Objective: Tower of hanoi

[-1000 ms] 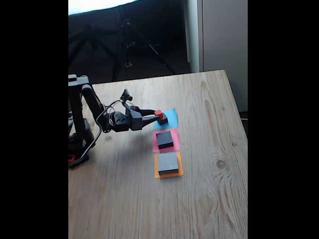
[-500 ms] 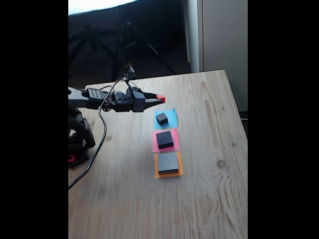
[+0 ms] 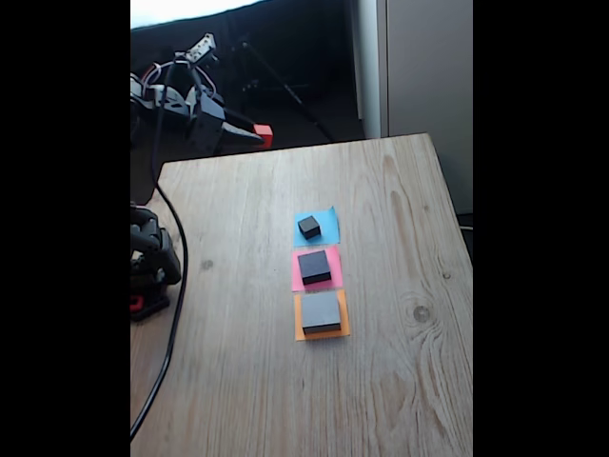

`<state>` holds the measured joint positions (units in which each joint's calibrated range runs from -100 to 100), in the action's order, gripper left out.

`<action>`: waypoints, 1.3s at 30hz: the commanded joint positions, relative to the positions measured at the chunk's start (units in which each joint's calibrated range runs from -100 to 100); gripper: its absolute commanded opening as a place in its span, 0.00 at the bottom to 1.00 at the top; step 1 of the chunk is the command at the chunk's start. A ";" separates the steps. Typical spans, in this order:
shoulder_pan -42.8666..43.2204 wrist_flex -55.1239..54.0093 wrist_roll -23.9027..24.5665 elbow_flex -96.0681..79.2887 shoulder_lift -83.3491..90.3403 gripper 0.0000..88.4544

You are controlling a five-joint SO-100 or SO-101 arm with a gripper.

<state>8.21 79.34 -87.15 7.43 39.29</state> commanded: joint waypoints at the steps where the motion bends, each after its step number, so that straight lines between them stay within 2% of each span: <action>1: -4.41 2.77 -2.31 6.75 1.29 0.00; 7: -8.00 5.04 -1.98 7.20 4.31 0.00; 12: -13.60 3.82 -3.48 2.57 5.90 0.00; 16: -18.45 0.58 -5.82 -4.70 7.27 0.00; 20: -22.63 -3.22 -10.51 -15.61 10.29 0.00; 28: -29.48 -18.76 -12.85 -44.61 16.35 0.00; 39: -32.24 -60.93 -12.85 -74.61 10.90 0.00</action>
<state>-23.59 32.99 -99.13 -62.45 52.63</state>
